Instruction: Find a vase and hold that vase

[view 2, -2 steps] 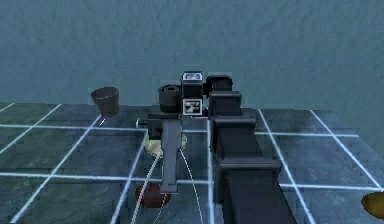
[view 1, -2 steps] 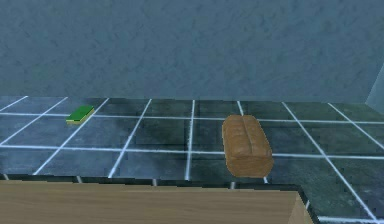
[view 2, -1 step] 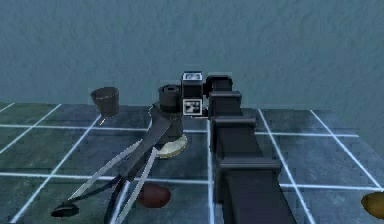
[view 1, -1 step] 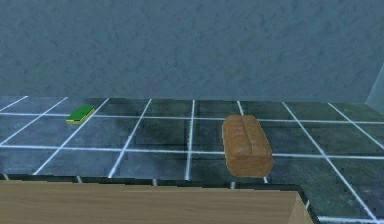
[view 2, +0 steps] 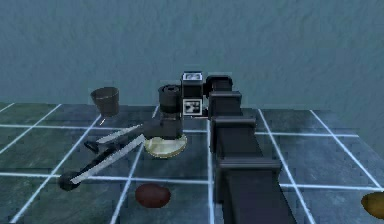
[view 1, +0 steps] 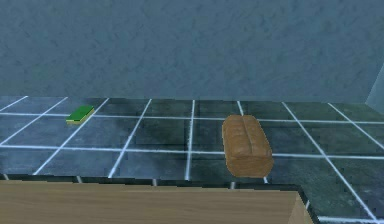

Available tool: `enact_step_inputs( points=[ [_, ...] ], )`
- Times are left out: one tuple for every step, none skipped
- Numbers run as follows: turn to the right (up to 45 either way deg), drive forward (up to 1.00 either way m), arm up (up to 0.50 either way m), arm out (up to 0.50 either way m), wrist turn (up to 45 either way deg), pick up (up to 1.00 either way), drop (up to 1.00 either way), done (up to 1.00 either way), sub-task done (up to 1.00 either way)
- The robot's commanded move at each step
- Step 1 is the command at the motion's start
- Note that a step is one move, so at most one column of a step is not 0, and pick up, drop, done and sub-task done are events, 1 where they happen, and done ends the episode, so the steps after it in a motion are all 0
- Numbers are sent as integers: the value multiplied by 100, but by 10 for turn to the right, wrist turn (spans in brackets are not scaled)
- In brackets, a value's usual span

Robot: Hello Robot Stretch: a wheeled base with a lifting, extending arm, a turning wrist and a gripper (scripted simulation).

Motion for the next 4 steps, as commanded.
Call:
enact_step_inputs(
  points=[
    [0, 0, 0, 0, 450, 0, 0, 0, 0],
    [0, 0, 0, 0, 330, 0, 0, 0, 0],
    [0, 0, -14, 0, 0, 0, 0, 0, 0],
    [0, 0, 0, 0, 0, 100, 0, 0, 0]
  ],
)
